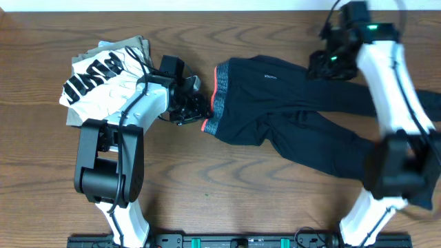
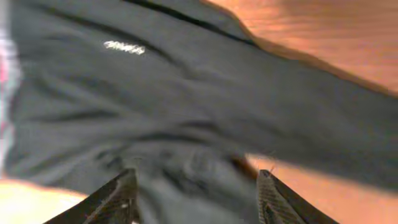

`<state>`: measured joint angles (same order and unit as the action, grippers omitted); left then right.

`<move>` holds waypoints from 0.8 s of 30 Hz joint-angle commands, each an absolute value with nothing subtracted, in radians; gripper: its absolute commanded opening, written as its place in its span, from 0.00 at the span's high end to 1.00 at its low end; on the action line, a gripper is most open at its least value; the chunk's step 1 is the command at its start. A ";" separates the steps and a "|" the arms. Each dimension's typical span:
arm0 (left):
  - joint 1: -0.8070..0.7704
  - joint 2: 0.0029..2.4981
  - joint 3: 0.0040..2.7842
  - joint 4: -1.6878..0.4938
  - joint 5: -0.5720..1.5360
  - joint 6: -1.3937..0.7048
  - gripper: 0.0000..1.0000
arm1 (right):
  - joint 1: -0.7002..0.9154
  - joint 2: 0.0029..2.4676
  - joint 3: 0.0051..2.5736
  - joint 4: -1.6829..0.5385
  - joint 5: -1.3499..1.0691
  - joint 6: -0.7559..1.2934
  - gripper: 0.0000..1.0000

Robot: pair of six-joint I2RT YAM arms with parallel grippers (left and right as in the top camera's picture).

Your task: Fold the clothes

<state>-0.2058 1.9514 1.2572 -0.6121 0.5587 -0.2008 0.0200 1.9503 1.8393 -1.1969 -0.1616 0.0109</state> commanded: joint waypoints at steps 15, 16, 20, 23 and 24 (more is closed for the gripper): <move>-0.249 1.941 1.245 -0.693 0.644 -0.142 0.43 | -0.031 1.837 1.846 -1.413 -0.109 0.082 0.43; -0.255 1.941 1.245 -0.690 0.644 -0.142 0.43 | -0.031 1.837 1.846 -1.419 -0.109 0.082 0.43; -0.275 1.941 1.245 -0.696 0.644 -0.142 0.43 | -0.031 1.837 1.846 -1.441 -0.108 0.081 0.43; -0.279 1.941 1.245 -0.703 0.644 -0.143 0.43 | -0.031 1.837 1.846 -1.444 -0.108 0.081 0.43; -0.279 1.941 1.245 -0.710 0.644 -0.143 0.43 | -0.032 1.837 1.846 -1.445 -0.108 0.081 0.43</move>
<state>-0.2779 1.9511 1.2560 -0.6991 0.6296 -0.1562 -0.0292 1.8362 1.8503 -1.4414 -0.1116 0.0677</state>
